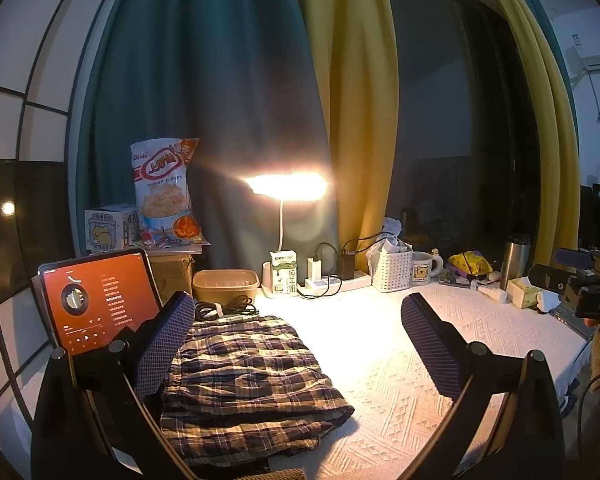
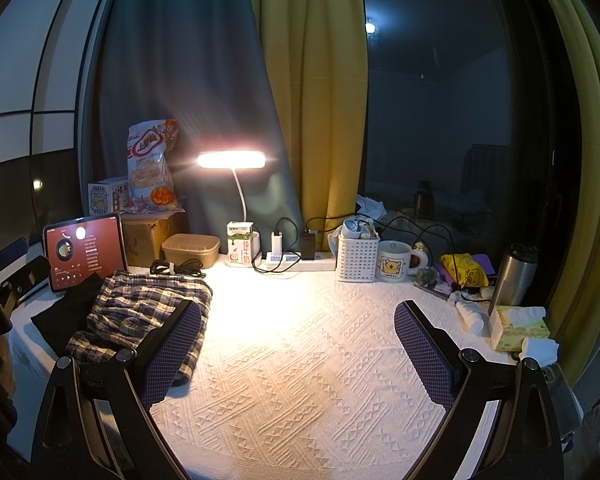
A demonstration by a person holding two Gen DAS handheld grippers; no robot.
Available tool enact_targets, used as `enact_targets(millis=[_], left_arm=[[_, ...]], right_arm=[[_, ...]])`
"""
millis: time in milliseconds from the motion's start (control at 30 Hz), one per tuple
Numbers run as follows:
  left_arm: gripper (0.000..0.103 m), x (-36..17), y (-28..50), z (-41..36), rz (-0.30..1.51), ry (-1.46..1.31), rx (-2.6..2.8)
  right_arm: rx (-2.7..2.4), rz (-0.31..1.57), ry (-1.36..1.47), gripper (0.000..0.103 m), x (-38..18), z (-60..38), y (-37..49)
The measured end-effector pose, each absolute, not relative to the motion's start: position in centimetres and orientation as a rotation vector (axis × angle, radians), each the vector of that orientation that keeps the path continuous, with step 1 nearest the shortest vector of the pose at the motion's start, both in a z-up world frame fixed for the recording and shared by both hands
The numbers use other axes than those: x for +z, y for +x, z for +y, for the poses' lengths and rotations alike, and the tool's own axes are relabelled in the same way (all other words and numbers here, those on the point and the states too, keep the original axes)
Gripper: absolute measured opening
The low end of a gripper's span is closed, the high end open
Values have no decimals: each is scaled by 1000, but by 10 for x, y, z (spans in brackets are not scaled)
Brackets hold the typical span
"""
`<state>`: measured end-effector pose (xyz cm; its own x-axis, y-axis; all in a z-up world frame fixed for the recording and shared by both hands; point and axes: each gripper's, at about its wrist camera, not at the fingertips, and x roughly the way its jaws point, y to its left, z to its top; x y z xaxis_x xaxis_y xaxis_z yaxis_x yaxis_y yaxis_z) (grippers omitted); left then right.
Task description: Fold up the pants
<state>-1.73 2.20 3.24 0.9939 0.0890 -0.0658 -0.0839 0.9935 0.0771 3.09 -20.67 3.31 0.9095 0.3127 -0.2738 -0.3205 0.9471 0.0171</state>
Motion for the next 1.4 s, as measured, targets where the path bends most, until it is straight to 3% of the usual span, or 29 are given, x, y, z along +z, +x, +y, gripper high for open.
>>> enact_targets(millis=[1400], left_arm=[[102, 33, -20, 19, 66, 76, 84]], right_arm=[[317, 281, -24, 98, 31, -205, 29]])
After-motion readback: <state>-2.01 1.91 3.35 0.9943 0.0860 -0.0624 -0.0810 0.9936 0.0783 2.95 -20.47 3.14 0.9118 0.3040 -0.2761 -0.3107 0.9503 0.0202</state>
